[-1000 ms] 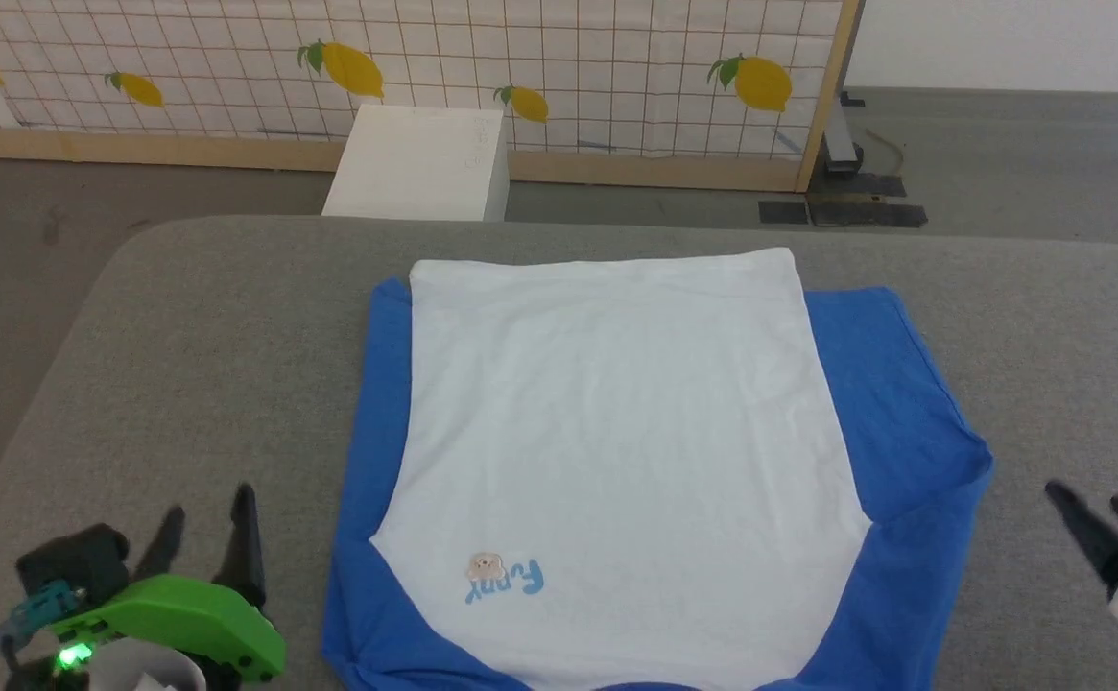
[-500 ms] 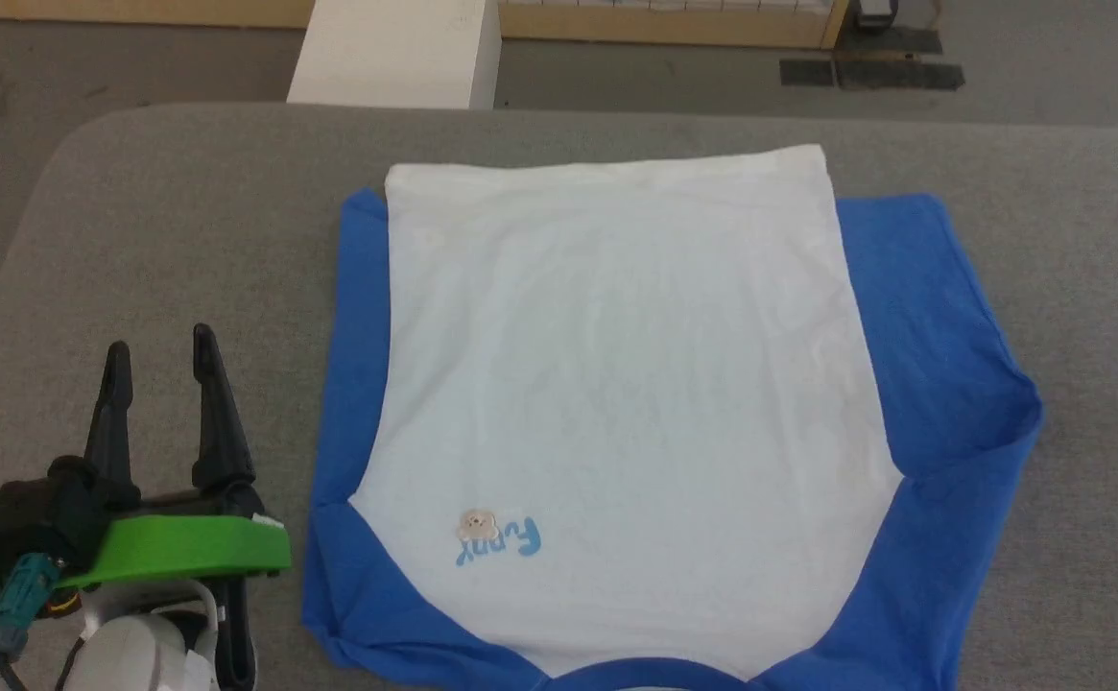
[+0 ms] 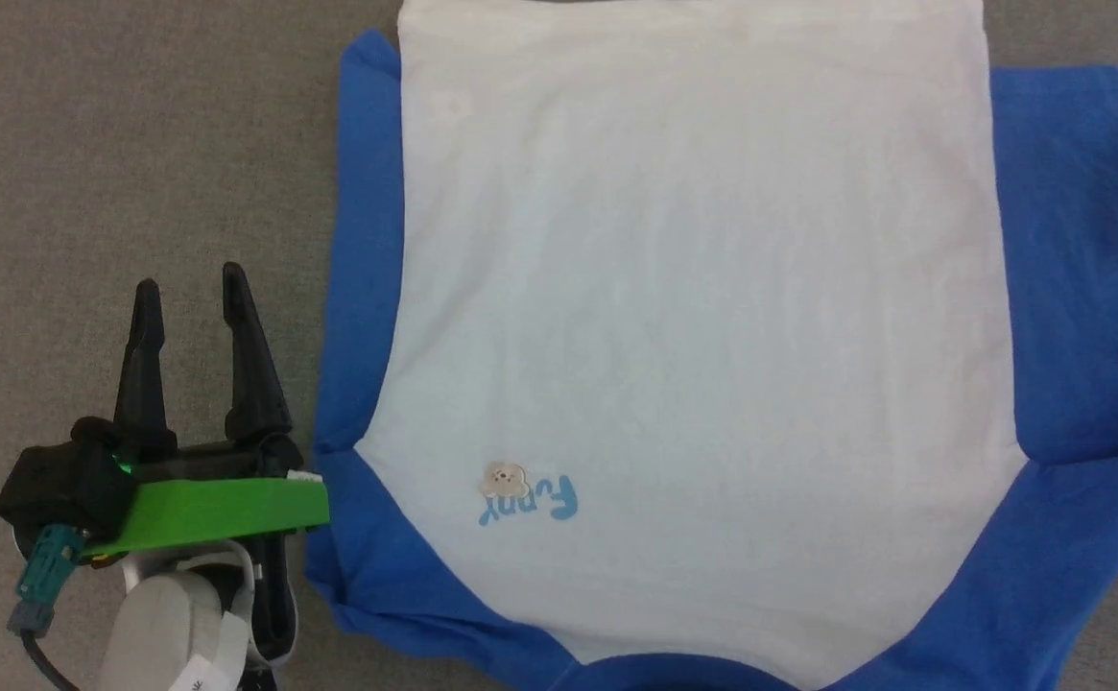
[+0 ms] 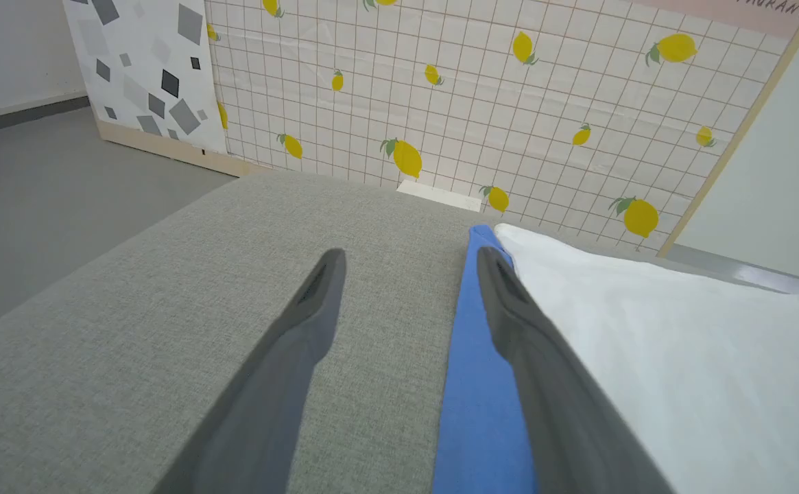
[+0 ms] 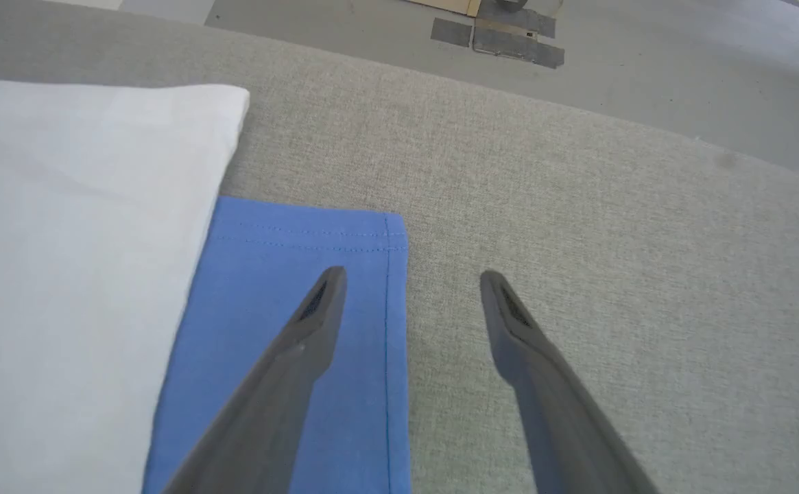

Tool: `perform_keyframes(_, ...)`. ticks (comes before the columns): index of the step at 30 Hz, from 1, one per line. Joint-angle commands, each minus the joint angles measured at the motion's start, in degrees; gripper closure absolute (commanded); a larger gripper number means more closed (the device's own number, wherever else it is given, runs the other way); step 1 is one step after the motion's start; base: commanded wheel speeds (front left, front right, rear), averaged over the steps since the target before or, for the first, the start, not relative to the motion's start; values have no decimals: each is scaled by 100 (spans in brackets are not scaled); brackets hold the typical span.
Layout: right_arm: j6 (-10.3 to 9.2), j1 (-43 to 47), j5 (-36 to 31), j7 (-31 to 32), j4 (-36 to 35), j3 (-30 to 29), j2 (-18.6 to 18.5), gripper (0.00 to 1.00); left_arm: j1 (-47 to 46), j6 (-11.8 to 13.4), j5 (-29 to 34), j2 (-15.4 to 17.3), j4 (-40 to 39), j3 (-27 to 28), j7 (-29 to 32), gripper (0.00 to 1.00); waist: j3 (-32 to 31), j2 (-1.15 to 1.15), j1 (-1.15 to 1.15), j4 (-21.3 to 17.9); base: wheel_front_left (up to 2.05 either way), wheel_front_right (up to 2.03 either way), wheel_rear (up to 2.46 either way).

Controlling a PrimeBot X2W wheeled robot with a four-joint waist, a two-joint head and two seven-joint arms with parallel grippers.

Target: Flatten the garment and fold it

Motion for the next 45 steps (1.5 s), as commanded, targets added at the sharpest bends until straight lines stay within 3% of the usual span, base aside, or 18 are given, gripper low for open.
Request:
perform_keyframes(1, -8, -114, -5, 30, 76, 106, -50, 0, -120, -65, 61, -50, 41, 48, -25, 0, 366, 0, -2, 241, 0, 0, 0)
perform_keyframes(12, -8, -244, 274, 510, 605, 564, -164, 0, -217, -282, 255, -269, 1, 275, -26, 0, 557, 0, -2, 270, 0, 0, 0)
perform_keyframes(13, -8, -261, 355, 597, 627, 571, -192, 100, -212, -295, 281, -282, 6, 300, -26, 0, 543, 0, -2, 258, 0, 0, 0)
perform_keyframes(23, -8, -128, 455, 263, 740, -335, -468, 100, -117, -381, 328, -304, 173, 420, -26, 0, -41, 0, -2, 102, 0, 0, 0)
perform_keyframes(28, -8, 353, 296, 298, 812, -1062, -796, 100, 5, -410, 314, -305, 258, 495, -26, 0, -496, 0, -2, -52, 0, 0, 0)
perform_keyframes(37, -8, 1318, -73, 249, 671, -2167, -1037, 100, 398, -454, 331, -306, 281, 751, -26, 0, -1208, 0, -2, -383, 0, 0, 0)
perform_keyframes(42, -8, 1551, -324, 298, 433, -2447, -1016, 100, 606, -453, 291, -307, 259, 832, -26, 0, -1485, 0, -2, -469, 0, 0, 0)
perform_keyframes(45, -8, 1703, -272, 404, 163, -2226, -967, 100, 695, -463, 293, -307, 256, 842, -26, 0, -1670, 0, -2, -479, 0, 0, 0)
